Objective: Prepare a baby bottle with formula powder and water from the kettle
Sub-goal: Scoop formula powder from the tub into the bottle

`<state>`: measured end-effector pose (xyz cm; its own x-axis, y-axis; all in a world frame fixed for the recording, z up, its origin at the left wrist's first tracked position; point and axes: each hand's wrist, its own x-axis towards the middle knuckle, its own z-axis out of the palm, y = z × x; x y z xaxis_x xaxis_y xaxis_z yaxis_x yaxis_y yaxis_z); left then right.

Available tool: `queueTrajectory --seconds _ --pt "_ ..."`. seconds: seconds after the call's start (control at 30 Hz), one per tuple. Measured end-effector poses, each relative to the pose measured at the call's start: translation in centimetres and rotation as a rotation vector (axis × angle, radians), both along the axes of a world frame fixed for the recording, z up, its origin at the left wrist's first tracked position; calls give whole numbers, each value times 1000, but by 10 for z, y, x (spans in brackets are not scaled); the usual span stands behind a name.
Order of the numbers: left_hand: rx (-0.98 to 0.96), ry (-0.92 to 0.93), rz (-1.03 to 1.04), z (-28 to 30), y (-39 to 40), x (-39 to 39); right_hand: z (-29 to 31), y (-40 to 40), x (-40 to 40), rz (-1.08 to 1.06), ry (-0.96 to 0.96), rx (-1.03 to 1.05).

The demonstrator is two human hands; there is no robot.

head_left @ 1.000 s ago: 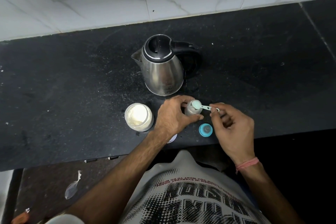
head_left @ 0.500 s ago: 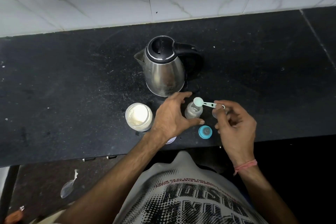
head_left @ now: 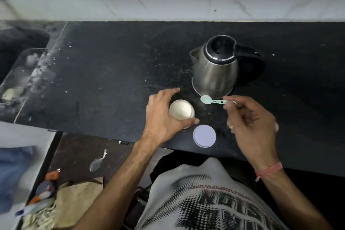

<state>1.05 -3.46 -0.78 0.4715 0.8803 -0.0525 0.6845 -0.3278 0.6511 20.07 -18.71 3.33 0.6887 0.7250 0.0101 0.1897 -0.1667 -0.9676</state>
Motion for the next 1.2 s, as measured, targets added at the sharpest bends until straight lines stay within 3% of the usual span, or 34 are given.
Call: queueTrajectory --seconds 0.17,0.3,0.63,1.0,1.2 --pt "-184 -188 82 -20 -2 -12 -2 37 -20 206 -230 -47" --pt "-174 -237 109 -19 -8 -8 -8 56 -27 345 -378 -118" --pt "-122 -287 120 -29 -15 -13 -9 70 -40 440 -782 -314" --pt "-135 -299 112 -29 -15 -15 2 88 -58 533 -881 -580" --pt "-123 -289 99 -25 -13 -17 -2 93 -70 442 -780 -699"
